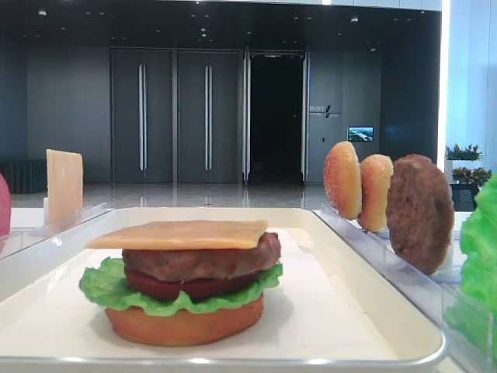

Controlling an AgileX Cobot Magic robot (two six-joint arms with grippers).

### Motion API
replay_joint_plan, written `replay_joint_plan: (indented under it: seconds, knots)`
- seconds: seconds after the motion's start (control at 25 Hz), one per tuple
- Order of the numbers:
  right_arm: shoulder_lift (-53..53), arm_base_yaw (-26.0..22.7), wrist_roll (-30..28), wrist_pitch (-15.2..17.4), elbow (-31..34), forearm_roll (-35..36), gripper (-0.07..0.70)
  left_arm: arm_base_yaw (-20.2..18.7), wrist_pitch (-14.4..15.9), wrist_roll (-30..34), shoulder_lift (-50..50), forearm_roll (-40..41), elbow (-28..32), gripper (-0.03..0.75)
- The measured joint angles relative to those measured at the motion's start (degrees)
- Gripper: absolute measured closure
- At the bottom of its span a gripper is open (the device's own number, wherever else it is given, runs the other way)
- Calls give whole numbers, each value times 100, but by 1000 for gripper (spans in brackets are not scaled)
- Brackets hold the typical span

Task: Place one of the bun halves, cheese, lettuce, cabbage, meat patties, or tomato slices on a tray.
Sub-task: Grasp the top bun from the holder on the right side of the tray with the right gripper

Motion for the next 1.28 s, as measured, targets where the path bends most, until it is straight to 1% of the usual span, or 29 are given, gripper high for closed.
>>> replay_joint_plan:
  seconds: [0.64,0.72,0.92,0.96,1.12,1.2,1.28]
  knots:
    - [0,0,0,0,0,0,160,0,0,0,0,0,0,198]
    - [169,0,0,0,0,0,160,0,0,0,0,0,0,198]
    - [1292,0,-5,-10,-25,0,160,0,0,0,0,0,0,198]
    - [1571,0,-5,-54,-64,0,160,0,0,0,0,0,0,199]
    - [2676,0,-5,-455,-383,52,160,0,0,0,0,0,0,199]
    - [3222,0,-5,-583,-658,163,160,0,0,0,0,0,0,199]
    - [3770,0,-10,-630,-1044,196,160,0,0,0,0,0,0,199]
